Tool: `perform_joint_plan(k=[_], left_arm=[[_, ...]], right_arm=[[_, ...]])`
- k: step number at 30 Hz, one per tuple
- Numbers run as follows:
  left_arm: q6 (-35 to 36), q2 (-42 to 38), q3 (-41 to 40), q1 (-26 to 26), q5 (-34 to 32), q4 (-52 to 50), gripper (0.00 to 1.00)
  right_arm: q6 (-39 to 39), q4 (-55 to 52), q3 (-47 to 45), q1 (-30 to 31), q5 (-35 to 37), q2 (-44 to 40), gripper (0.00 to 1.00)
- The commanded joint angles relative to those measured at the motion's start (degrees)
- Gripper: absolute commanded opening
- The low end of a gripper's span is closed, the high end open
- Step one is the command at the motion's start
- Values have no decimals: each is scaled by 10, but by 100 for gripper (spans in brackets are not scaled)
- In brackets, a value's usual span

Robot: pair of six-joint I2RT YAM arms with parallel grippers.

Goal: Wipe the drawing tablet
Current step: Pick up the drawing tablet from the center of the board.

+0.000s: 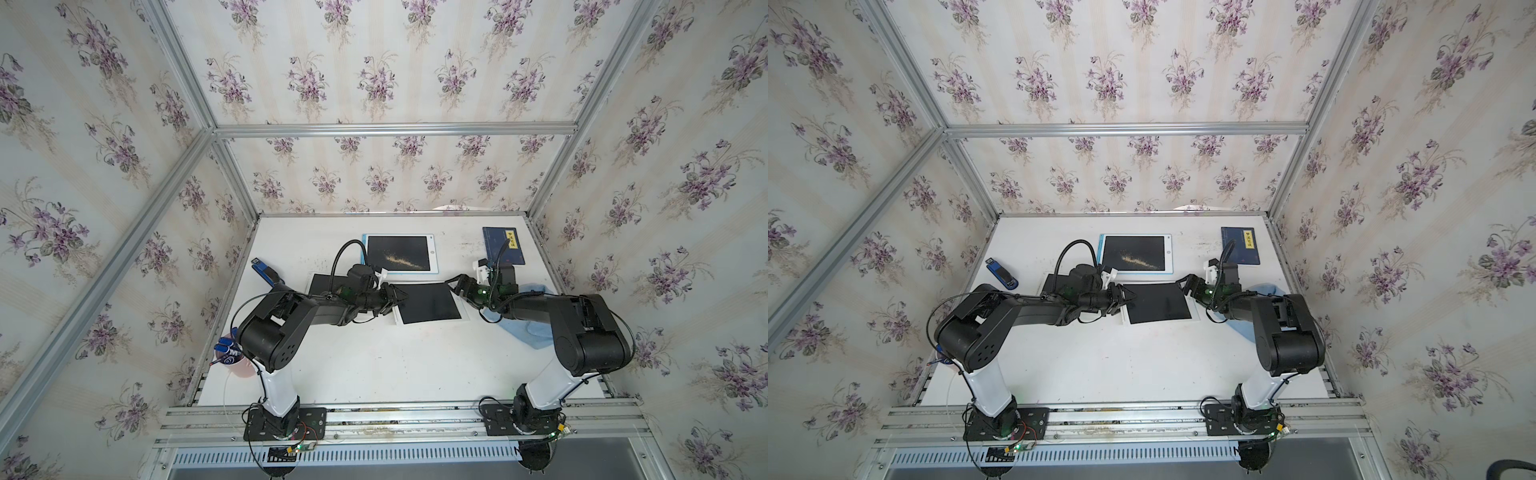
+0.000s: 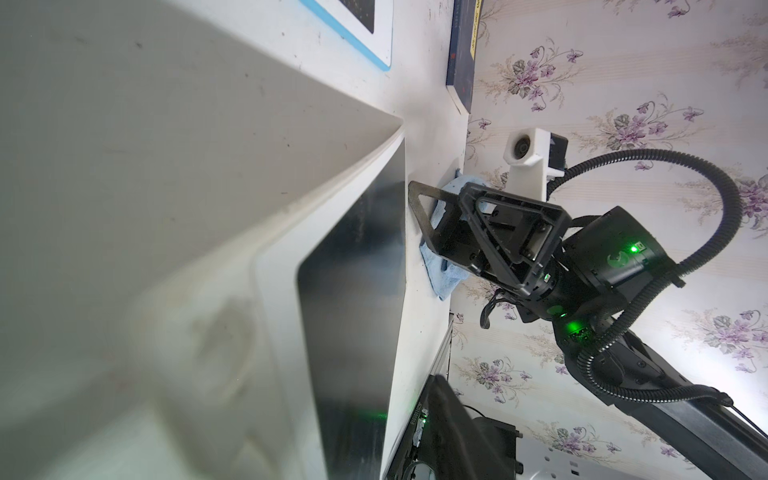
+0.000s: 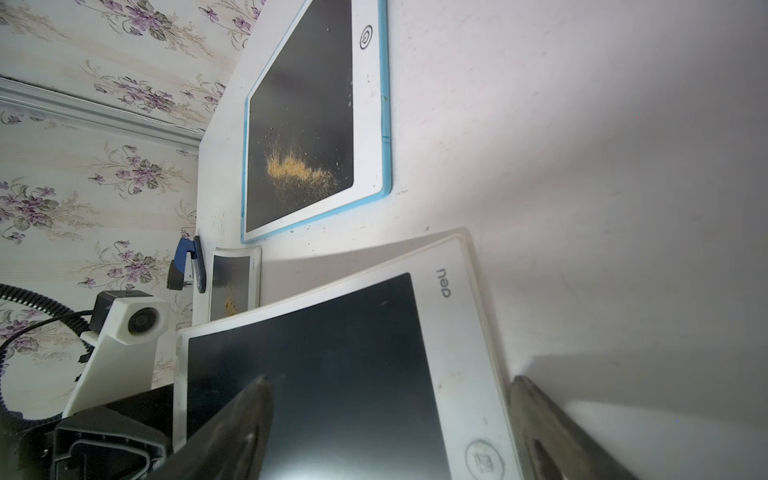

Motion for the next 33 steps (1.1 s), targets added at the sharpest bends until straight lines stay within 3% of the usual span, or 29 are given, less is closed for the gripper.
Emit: perform_joint_plan(k=[1,13,21,28,30,33], left_arm=[[10,-5,-7,1,1,7,41],[37,-40,-31,2,0,-47,44],[26,-48,-48,4,11,-29,39],[29,-64,-60,6,8,-35,43],[25,-66,-66,7,8,-29,41],[23,-70,-73,8,8,-25,31]], right_arm=[[13,-106,-5,1,15,5,90],[11,-113,-2,0,29,2,90],[12,-116,-4,0,40,7,90],[6,-123,4,1,52,12,90],[7,-121,7,0,50,16,90],[11,-117,11,1,49,21,90]])
